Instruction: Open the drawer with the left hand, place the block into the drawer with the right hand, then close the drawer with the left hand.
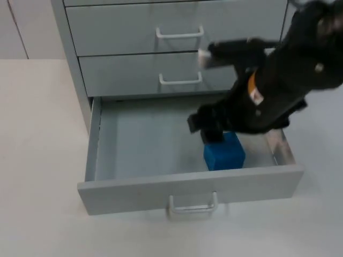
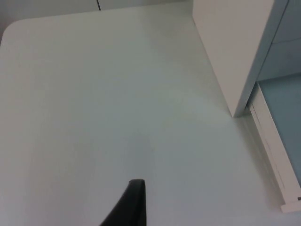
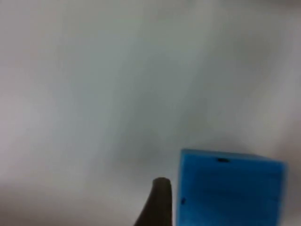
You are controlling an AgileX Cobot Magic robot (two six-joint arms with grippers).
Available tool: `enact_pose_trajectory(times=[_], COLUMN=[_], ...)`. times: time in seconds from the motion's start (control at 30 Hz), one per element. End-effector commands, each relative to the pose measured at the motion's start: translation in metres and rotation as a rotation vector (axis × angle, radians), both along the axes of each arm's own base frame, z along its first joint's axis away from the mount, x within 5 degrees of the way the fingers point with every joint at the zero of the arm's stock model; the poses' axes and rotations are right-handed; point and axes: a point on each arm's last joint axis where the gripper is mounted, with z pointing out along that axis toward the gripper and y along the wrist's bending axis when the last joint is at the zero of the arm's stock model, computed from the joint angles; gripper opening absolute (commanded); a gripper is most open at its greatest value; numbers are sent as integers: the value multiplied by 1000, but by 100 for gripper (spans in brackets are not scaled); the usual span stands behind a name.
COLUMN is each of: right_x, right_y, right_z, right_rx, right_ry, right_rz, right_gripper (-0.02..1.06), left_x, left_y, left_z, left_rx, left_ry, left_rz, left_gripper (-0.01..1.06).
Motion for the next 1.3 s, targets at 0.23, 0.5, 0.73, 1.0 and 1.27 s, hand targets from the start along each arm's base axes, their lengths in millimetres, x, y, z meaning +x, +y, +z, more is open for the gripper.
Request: enact_pose_trajectory(times=[0.23,0.5,0.73,1.0,1.27], right_x=[-50,-92,-116,-112,-88], right_y=[-16,-51,-75,-99,-150], right_z=[94,106,106,112,108], right_rx=[-72,-16,-7,2,21], right_ry=[-77,-62,-69,-83,5], right_rz=[19,46,45,-26,-169], right_gripper=[74,74,74,74,74], left_x=[0,0,0,0,0], left_y=[-1,-1,-2,-2,-2], left_z=[0,0,0,0,0], left_rx=[-15,-22,-32,-34,-36], left_ry=[-6,-6,-7,-7,-7], left_rz=[1,1,-1,-1,-1], left_gripper=[105,105,105,105,105])
